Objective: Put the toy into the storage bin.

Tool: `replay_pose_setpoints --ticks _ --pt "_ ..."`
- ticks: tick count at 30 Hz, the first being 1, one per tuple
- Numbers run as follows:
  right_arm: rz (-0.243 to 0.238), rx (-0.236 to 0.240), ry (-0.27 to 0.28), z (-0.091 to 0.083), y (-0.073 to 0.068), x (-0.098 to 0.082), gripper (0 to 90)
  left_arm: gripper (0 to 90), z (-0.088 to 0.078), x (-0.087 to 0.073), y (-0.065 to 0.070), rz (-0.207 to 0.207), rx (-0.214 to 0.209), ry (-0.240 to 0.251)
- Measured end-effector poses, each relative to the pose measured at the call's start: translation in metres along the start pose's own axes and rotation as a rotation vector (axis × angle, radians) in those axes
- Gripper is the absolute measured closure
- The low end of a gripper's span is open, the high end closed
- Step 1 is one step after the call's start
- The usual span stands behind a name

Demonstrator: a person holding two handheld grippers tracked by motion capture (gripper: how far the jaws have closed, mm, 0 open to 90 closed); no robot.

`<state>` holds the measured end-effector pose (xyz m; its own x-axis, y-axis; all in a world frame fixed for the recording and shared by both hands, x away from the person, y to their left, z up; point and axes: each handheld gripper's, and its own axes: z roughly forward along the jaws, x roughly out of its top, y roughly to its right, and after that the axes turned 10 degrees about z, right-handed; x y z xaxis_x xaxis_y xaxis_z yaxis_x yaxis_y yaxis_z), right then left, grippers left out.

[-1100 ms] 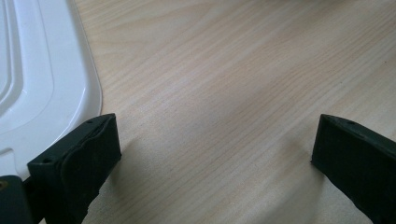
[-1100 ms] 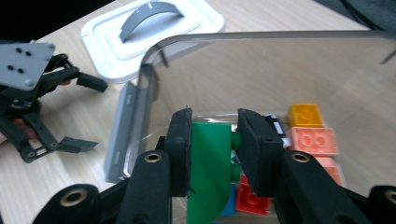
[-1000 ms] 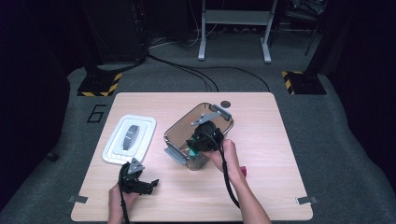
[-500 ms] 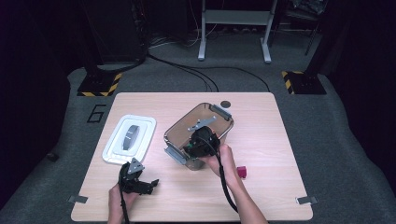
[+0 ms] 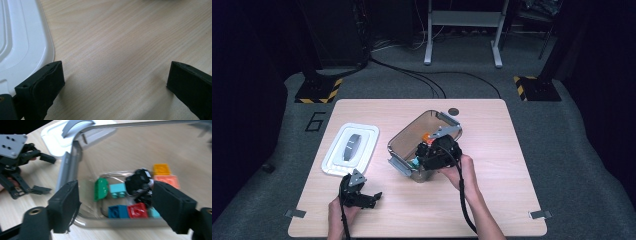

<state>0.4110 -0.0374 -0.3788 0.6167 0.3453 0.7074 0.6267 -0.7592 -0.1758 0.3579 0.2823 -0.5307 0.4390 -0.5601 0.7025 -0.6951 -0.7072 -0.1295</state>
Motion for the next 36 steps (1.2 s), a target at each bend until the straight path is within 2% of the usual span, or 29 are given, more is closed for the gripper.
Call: replay_pose_setpoints --ticks 5,11,12,15,18,20,22,25,27,28,30,33,34,36 --pt "0.011 -0.051 0.031 -0.019 0.015 -0.011 14.8 1.1 0.000 0.000 0.000 0.000 0.000 0.000" --pt "0.050 -0.101 0.058 -0.041 0.036 -0.033 9.8 1.1 0.000 0.000 0.000 0.000 0.000 0.000" --pt "0.074 -0.111 0.059 -0.044 0.039 -0.037 9.1 1.1 0.000 0.000 0.000 0.000 0.000 0.000" --pt "0.098 -0.146 0.048 -0.050 0.051 -0.052 7.5 1.1 0.000 0.000 0.000 0.000 0.000 0.000" --pt "0.144 -0.175 0.017 -0.048 0.059 -0.067 5.1 1.1 0.000 0.000 0.000 0.000 0.001 0.000" --pt "0.158 -0.194 -0.003 -0.045 0.064 -0.076 3.6 1.1 0.000 0.000 0.000 -0.001 0.000 0.000" --pt "0.174 -0.215 -0.041 -0.038 0.069 -0.086 0.3 1.1 0.000 0.000 0.000 0.000 0.000 0.000" --pt "0.203 -0.252 -0.104 -0.023 0.075 -0.102 0.0 1.1 0.000 0.000 0.000 0.000 0.000 0.000" --pt "0.209 -0.268 -0.121 -0.017 0.078 -0.109 0.0 1.1 0.000 0.000 0.000 0.000 0.001 0.000" --pt "0.219 -0.274 -0.133 -0.013 0.078 -0.113 0.9 1.1 0.000 0.000 0.000 0.001 0.000 0.000" --pt "0.233 -0.279 -0.137 -0.008 0.079 -0.120 12.9 1.1 0.000 0.000 0.000 0.000 0.001 0.000" --pt "0.258 -0.294 -0.148 -0.004 0.080 -0.127 23.2 1.1 0.000 0.000 0.000 0.000 0.001 0.000" --pt "0.280 -0.301 -0.159 -0.002 0.080 -0.128 23.4 1.1 0.000 0.000 0.000 0.000 0.001 0.000" --pt "0.284 -0.303 -0.166 -0.001 0.082 -0.130 29.8 1.1 0.000 0.000 0.000 0.000 0.001 -0.001"
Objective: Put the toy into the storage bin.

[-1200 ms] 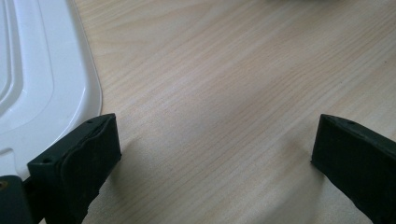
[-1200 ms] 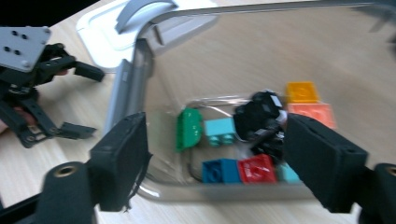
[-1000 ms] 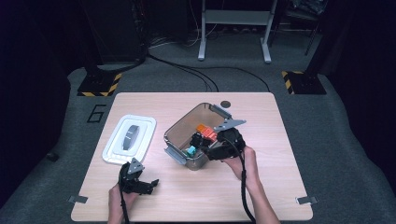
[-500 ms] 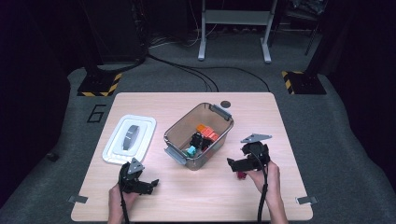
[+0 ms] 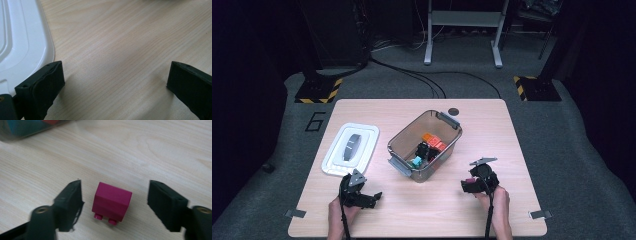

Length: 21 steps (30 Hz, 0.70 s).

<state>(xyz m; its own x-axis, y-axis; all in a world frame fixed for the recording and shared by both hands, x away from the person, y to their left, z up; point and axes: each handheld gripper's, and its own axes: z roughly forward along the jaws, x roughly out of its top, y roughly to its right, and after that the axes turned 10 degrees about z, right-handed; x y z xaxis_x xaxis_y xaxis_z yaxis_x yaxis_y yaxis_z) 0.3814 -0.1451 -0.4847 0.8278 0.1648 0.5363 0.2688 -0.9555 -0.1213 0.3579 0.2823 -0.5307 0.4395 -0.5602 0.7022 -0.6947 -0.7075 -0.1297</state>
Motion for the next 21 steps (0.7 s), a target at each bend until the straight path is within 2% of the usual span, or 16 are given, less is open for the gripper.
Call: replay_pose_setpoints --ticks 1,2,3,4,8,11,14,16,21 --pt "-0.003 -0.001 0.004 0.0011 0.0008 -0.0008 30.3 1.1 0.0000 0.0000 -0.0001 0.002 -0.001 0.000" --pt "0.009 0.000 -0.003 0.0013 0.0005 -0.0019 34.6 1.1 0.0000 0.0000 -0.0001 0.001 0.000 0.000" --pt "0.001 -0.002 -0.001 0.0025 0.0016 -0.0024 38.5 1.1 0.0000 0.0000 0.0000 0.000 0.000 0.000" --pt "0.007 -0.004 -0.007 0.0031 0.0018 -0.0027 38.8 1.1 0.0000 0.0000 -0.0001 0.002 -0.001 0.000" --pt "0.013 -0.003 -0.010 0.0047 0.0029 -0.0039 49.6 1.1 0.0000 0.0000 0.0000 0.000 0.000 0.000" --pt "-0.002 0.000 -0.008 0.0066 0.0041 -0.0041 56.9 1.1 0.0000 0.0000 -0.0001 0.001 0.000 0.000" --pt "-0.018 0.000 -0.001 0.0070 0.0053 -0.0036 58.0 1.1 0.0000 0.0000 -0.0001 0.001 -0.001 0.000" --pt "-0.004 0.013 -0.005 0.0063 0.0052 -0.0031 58.1 1.1 0.0000 0.0000 -0.0002 0.002 -0.001 0.000" --pt "-0.013 0.033 0.022 0.0039 0.0092 0.0003 58.2 1.1 0.0001 0.0000 -0.0001 0.001 -0.001 0.001"
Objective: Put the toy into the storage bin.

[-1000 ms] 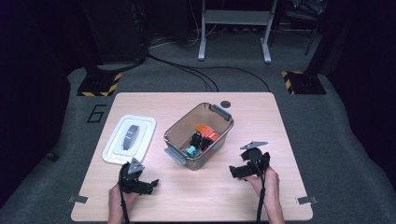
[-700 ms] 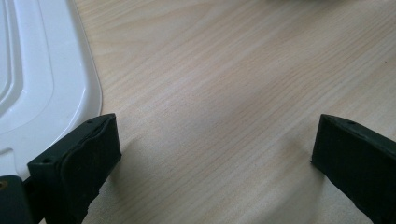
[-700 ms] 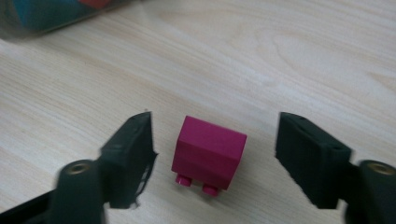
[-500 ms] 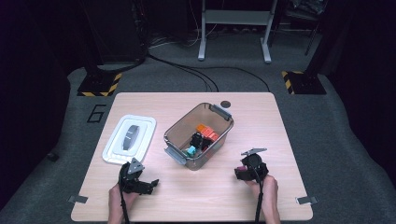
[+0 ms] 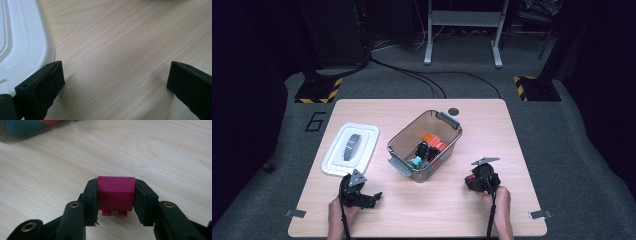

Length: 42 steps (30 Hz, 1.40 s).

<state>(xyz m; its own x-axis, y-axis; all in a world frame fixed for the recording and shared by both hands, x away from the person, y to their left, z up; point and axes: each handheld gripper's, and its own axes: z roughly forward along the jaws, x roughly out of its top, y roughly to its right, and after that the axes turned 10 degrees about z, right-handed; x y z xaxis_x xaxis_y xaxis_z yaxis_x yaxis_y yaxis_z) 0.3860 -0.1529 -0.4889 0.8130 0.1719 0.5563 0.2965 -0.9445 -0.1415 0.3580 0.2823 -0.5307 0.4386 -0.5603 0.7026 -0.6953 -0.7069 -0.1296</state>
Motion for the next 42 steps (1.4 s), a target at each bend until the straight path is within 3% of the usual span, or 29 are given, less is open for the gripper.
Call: replay_pose_setpoints --ticks 18,30,42 --pt "-0.055 0.001 0.067 -0.024 -0.007 0.028 58.3 1.1 0.000 0.000 0.000 0.000 -0.001 -0.002" --pt "-0.108 0.004 0.132 -0.050 -0.020 0.059 58.3 1.3 -0.001 0.000 0.000 0.000 -0.004 -0.004" --pt "-0.171 0.010 0.191 -0.076 -0.044 0.095 58.3 1.3 -0.001 0.000 0.000 0.000 -0.004 -0.005"
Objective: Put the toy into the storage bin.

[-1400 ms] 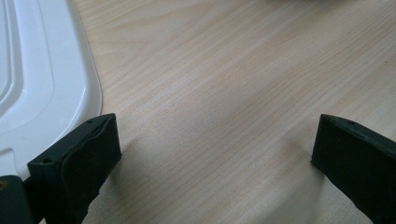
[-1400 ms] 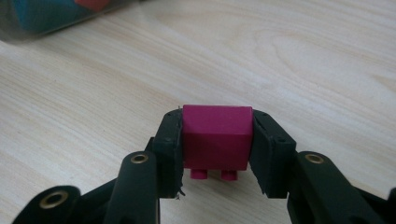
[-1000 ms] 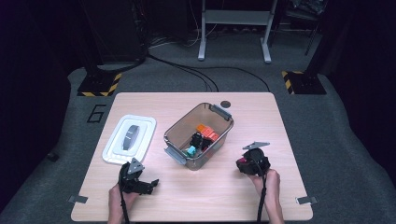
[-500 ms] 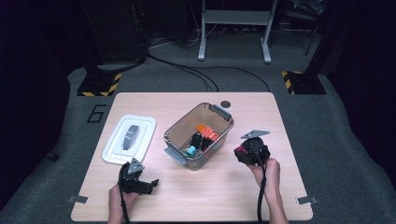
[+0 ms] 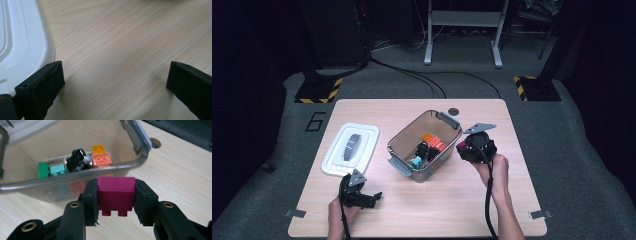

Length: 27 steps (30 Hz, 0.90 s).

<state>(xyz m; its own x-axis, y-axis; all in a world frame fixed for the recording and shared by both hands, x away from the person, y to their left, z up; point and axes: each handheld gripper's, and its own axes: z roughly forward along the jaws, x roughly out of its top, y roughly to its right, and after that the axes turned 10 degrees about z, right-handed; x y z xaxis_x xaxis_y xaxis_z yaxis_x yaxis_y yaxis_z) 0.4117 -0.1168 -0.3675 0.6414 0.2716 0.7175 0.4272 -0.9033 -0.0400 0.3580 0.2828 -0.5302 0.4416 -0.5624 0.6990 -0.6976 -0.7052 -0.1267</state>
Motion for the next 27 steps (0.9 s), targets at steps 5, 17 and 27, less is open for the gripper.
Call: replay_pose_setpoints --ticks 5,17,27 --pt "-0.017 0.018 0.009 0.000 -0.010 0.013 58.3 1.3 0.000 0.000 0.000 0.000 -0.001 0.001" --pt "-0.094 0.118 0.021 0.011 -0.039 0.032 58.2 1.3 0.000 0.000 0.000 0.000 0.000 0.000" --pt "-0.111 0.223 -0.027 0.027 -0.063 0.030 58.2 1.4 0.000 0.000 0.000 0.000 0.000 0.000"
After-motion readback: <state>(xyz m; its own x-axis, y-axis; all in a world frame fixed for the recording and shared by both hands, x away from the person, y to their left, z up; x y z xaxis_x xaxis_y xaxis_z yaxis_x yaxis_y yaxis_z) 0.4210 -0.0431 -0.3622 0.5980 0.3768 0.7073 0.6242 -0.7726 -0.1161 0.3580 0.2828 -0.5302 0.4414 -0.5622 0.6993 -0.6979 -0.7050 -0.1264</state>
